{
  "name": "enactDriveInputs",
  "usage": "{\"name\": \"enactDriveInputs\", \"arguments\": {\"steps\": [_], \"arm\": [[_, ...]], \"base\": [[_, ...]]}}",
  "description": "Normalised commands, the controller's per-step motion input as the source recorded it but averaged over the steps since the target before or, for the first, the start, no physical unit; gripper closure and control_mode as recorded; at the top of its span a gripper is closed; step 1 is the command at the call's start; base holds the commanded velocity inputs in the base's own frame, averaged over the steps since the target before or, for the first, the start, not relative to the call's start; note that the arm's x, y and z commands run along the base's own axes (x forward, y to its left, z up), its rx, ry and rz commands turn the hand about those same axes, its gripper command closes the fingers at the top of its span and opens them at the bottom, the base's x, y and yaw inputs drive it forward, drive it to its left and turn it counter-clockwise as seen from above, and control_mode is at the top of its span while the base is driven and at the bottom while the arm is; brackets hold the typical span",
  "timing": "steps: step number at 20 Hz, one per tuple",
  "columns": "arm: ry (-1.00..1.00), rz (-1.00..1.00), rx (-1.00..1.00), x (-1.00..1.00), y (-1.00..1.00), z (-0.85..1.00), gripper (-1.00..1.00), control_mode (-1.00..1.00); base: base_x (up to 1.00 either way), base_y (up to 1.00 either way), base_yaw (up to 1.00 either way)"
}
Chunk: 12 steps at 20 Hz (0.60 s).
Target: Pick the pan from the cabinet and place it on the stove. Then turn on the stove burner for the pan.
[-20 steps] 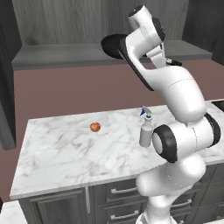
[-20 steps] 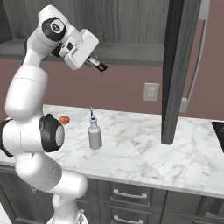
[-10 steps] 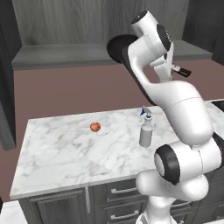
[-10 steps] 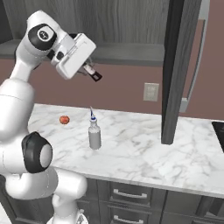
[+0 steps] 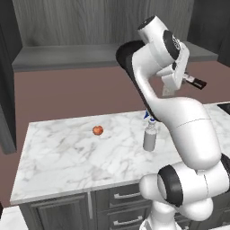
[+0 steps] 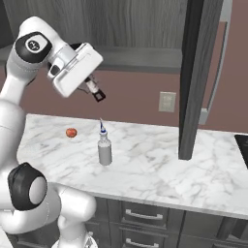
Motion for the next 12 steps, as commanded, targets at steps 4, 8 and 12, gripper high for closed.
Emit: {"name": "enactDriveInputs", "arguments": {"steps": [4, 8, 12], "arm": [[0.0, -0.09, 0.0, -0.55, 0.0, -0.1, 1.0, -1.0], [0.0, -0.07, 0.0, -0.55, 0.0, -0.1, 1.0, -1.0], [0.0, -0.06, 0.0, -0.59, 0.0, -0.12, 1.0, -1.0]], "base": [[0.0, 0.0, 0.0], [0.0, 0.0, 0.0], [0.0, 0.0, 0.0]]}}
